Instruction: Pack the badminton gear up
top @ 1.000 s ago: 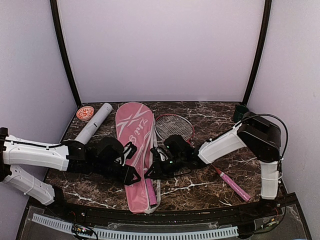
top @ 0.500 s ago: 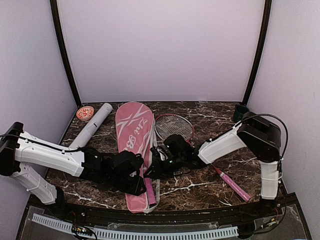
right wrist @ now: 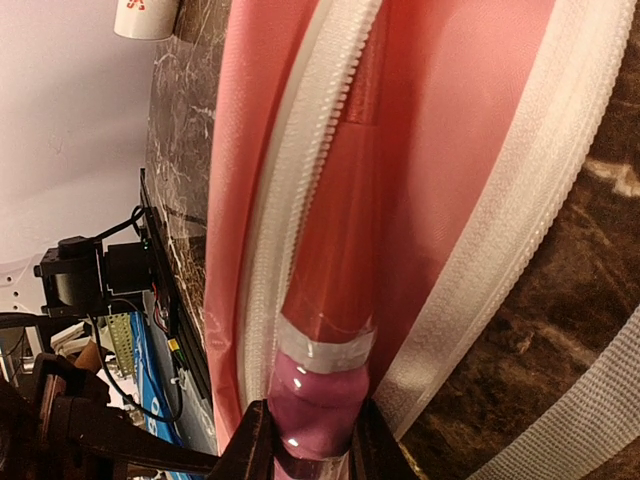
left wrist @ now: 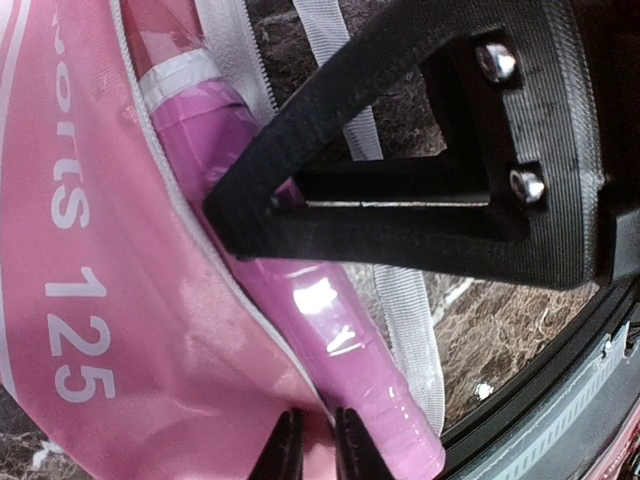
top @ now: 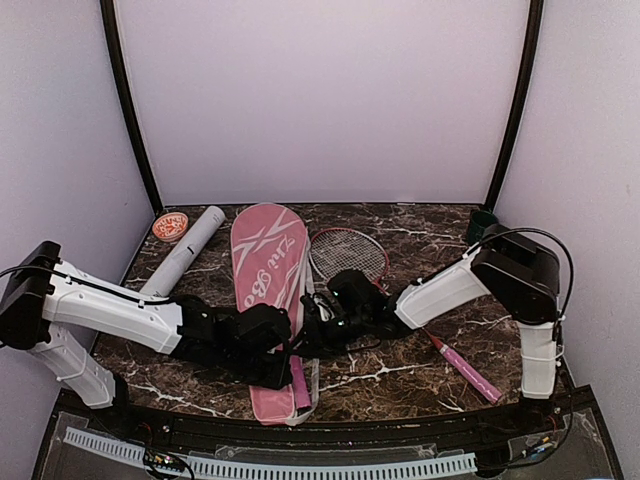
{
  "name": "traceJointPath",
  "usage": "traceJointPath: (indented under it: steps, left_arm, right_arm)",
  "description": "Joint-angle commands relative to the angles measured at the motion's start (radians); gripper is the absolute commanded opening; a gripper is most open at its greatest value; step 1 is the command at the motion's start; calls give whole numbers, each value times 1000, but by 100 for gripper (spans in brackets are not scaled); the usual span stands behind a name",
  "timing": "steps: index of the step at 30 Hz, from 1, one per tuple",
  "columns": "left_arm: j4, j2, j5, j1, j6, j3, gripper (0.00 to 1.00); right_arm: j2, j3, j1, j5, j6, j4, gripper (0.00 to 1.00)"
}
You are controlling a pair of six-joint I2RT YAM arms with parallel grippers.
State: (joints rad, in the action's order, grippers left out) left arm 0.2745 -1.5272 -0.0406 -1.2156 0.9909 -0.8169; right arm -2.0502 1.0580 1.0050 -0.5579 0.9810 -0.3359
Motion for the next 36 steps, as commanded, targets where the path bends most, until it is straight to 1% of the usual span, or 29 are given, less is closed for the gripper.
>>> traceJointPath:
  steps: [1,3,7,16,22,25,26,28,30,33,36]
  left_arm:
    - [-6,13,-20,-2,17,1,7]
    - [-2,22,-27,-2,20,7,0]
    - [3,47,-31,-2,15,15,0]
    - [-33,148,-17,-2,-57,35,0]
    - [-135,121,44,-2,-89,50,0]
    - [-89,107,20,-2,-68,40,0]
    - [-54,111,-3,-2,-59,34,2]
    - [60,114,-60,-2,-16,8,19]
    - [131,112,-82,-2,23,-5,30]
    - [141,111,-95,-2,74,18,38]
    - [133,112,-140,3,78,22,44]
  right_arm:
    - [-7,4,0,1,-14,-98,0]
    - [-9,4,0,2,-15,-98,0]
    - [-9,2,0,2,-16,-96,0]
    - [-28,17,-9,21,-34,-50,0]
    - [-19,31,-9,7,-18,-67,0]
    - [-1,40,-9,13,-25,-51,0]
    - [3,41,-9,19,-31,-41,0]
    - [-1,47,-9,21,-41,-17,0]
    - [-9,43,-9,18,-36,-18,0]
    - [-19,44,-9,11,-31,-27,0]
    - [-27,48,-9,4,-30,-29,0]
